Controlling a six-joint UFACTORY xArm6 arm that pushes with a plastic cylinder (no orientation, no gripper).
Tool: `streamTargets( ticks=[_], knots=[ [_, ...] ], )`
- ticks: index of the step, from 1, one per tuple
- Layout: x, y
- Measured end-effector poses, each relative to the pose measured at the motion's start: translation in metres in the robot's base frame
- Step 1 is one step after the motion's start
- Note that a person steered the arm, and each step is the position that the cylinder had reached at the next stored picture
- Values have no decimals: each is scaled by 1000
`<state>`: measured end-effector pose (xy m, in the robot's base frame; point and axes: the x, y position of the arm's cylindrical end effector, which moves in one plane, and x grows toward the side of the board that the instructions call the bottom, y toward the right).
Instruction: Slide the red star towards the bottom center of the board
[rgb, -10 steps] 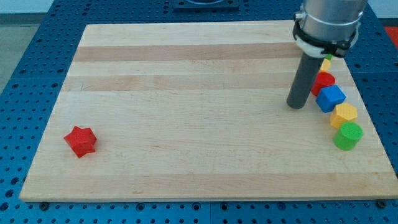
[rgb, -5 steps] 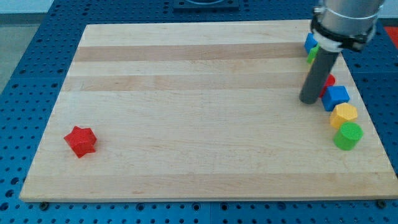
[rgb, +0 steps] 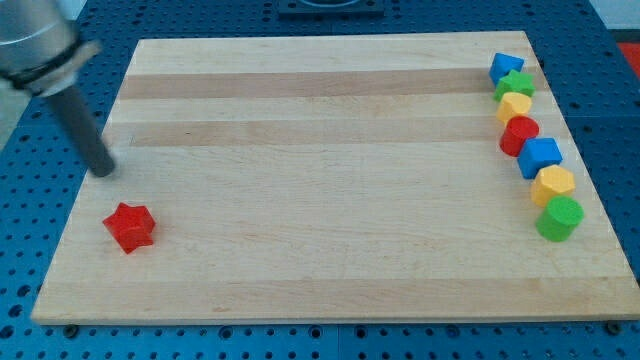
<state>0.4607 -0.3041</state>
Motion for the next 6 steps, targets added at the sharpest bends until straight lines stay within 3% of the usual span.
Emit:
streamTargets(
  ticks=[3,5,6],
  knots=[
    [62,44],
    [82,157],
    [86,128]
  ],
)
